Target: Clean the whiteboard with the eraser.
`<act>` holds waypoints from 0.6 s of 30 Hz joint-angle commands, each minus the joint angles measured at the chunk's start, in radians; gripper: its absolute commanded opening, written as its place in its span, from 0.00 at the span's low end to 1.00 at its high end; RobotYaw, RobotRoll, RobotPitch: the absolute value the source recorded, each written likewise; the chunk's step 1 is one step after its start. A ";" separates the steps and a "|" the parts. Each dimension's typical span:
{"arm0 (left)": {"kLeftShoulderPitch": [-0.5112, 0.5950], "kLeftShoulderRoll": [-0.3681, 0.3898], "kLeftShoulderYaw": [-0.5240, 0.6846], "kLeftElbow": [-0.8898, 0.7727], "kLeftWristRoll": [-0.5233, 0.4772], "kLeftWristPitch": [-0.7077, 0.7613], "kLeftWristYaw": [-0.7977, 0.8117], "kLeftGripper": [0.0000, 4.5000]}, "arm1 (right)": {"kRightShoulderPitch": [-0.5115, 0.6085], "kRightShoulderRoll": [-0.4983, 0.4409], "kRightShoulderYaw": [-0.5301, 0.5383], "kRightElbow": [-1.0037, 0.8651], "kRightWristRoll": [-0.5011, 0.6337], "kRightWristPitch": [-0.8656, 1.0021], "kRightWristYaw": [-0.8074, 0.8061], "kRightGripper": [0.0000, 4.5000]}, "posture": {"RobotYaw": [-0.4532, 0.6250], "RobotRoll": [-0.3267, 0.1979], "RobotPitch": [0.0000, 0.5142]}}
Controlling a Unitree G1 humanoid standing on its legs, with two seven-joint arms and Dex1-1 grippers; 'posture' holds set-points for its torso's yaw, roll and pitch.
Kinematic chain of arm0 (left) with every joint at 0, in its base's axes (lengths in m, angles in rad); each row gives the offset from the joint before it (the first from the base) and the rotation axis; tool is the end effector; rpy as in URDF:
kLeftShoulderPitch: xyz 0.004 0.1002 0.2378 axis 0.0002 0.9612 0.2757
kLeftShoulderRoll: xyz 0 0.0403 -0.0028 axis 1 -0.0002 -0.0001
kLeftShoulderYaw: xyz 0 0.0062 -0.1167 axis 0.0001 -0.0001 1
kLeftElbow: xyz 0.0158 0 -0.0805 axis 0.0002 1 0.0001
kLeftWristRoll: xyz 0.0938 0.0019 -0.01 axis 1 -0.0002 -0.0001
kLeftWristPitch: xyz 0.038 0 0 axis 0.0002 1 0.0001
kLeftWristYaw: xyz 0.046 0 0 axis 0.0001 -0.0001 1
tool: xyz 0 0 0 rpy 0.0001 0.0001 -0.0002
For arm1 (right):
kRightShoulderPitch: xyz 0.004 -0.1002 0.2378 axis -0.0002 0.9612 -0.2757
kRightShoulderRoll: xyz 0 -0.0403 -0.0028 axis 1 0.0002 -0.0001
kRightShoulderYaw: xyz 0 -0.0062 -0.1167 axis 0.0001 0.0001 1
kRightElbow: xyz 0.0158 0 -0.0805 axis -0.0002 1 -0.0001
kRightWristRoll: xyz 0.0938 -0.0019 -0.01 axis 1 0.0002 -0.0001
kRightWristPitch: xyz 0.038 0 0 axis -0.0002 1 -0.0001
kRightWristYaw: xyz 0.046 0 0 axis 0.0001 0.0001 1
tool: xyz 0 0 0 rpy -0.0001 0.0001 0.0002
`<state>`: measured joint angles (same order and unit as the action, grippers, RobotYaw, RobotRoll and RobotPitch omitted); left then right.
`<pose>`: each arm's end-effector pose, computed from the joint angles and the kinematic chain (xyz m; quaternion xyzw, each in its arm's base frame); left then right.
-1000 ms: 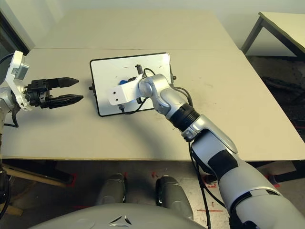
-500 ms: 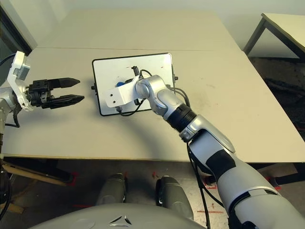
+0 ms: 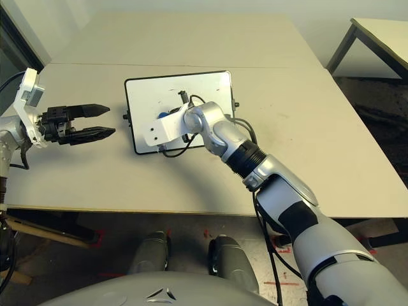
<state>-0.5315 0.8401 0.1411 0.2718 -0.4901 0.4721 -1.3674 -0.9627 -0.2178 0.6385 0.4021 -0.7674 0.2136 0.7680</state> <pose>0.2711 0.3245 0.1866 0.0547 0.0893 -0.5215 0.8468 0.3236 -0.0476 0.1727 -0.6713 0.0010 0.3877 0.6317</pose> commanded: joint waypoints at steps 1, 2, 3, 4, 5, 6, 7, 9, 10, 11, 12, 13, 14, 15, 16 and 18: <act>-0.011 -0.006 -0.017 0.016 0.007 -0.009 -0.009 1.00 | -0.013 -0.014 -0.037 0.034 0.016 0.027 -0.014 0.08 | 0.65 0.62 0.08; -0.013 -0.006 -0.018 0.019 0.007 -0.010 -0.009 1.00 | -0.015 -0.014 -0.039 0.036 0.017 0.028 -0.014 0.08 | 0.65 0.62 0.08; -0.014 -0.006 -0.020 0.021 0.008 -0.012 -0.010 1.00 | -0.015 -0.015 -0.045 0.037 0.021 0.032 -0.014 0.08 | 0.65 0.62 0.08; -0.016 -0.006 -0.021 0.023 0.008 -0.013 -0.011 1.00 | -0.015 -0.020 -0.049 0.039 0.021 0.033 -0.015 0.08 | 0.65 0.62 0.08; -0.017 -0.006 -0.022 0.026 0.009 -0.015 -0.012 1.00 | -0.015 -0.024 -0.052 0.042 0.023 0.035 -0.017 0.08 | 0.64 0.62 0.07; -0.018 -0.007 -0.023 0.027 0.010 -0.016 -0.013 1.00 | -0.016 -0.031 -0.056 0.044 0.026 0.037 -0.017 0.08 | 0.64 0.62 0.07; -0.019 -0.007 -0.023 0.028 0.010 -0.017 -0.013 1.00 | -0.017 -0.038 -0.058 0.046 0.025 0.038 -0.019 0.08 | 0.64 0.62 0.07; -0.020 -0.008 -0.024 0.030 0.011 -0.019 -0.014 1.00 | -0.017 -0.048 -0.064 0.047 0.027 0.042 -0.021 0.08 | 0.64 0.62 0.07; -0.020 -0.008 -0.024 0.031 0.011 -0.020 -0.015 1.00 | -0.013 -0.059 -0.075 0.038 0.033 0.047 -0.018 0.08 | 0.64 0.62 0.07; -0.021 -0.009 -0.024 0.031 0.012 -0.022 -0.015 1.00 | -0.008 -0.068 -0.090 0.026 0.043 0.054 -0.015 0.08 | 0.64 0.62 0.07; -0.021 -0.009 -0.024 0.031 0.013 -0.022 -0.015 1.00 | 0.002 -0.075 -0.117 0.000 0.067 0.073 -0.007 0.08 | 0.64 0.62 0.07; -0.021 -0.009 -0.025 0.032 0.013 -0.024 -0.015 1.00 | 0.017 -0.077 -0.157 -0.040 0.105 0.111 0.013 0.08 | 0.64 0.62 0.07; -0.021 -0.010 -0.025 0.032 0.013 -0.025 -0.015 1.00 | 0.030 -0.084 -0.186 -0.077 0.126 0.144 0.024 0.08 | 0.64 0.62 0.07; -0.021 -0.010 -0.025 0.033 0.014 -0.026 -0.016 1.00 | 0.043 -0.090 -0.214 -0.112 0.145 0.180 0.033 0.08 | 0.64 0.62 0.07; -0.021 -0.010 -0.025 0.035 0.014 -0.027 -0.016 1.00 | 0.058 -0.092 -0.257 -0.155 0.181 0.237 0.051 0.08 | 0.64 0.62 0.07; -0.021 -0.010 -0.025 0.036 0.015 -0.029 -0.017 1.00 | 0.083 -0.096 -0.348 -0.243 0.251 0.384 0.091 0.08 | 0.64 0.62 0.07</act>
<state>-0.5420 0.8318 0.1317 0.2956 -0.4855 0.4519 -1.3756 -0.8950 -0.3077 0.3605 0.2287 -0.5731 0.4908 0.8242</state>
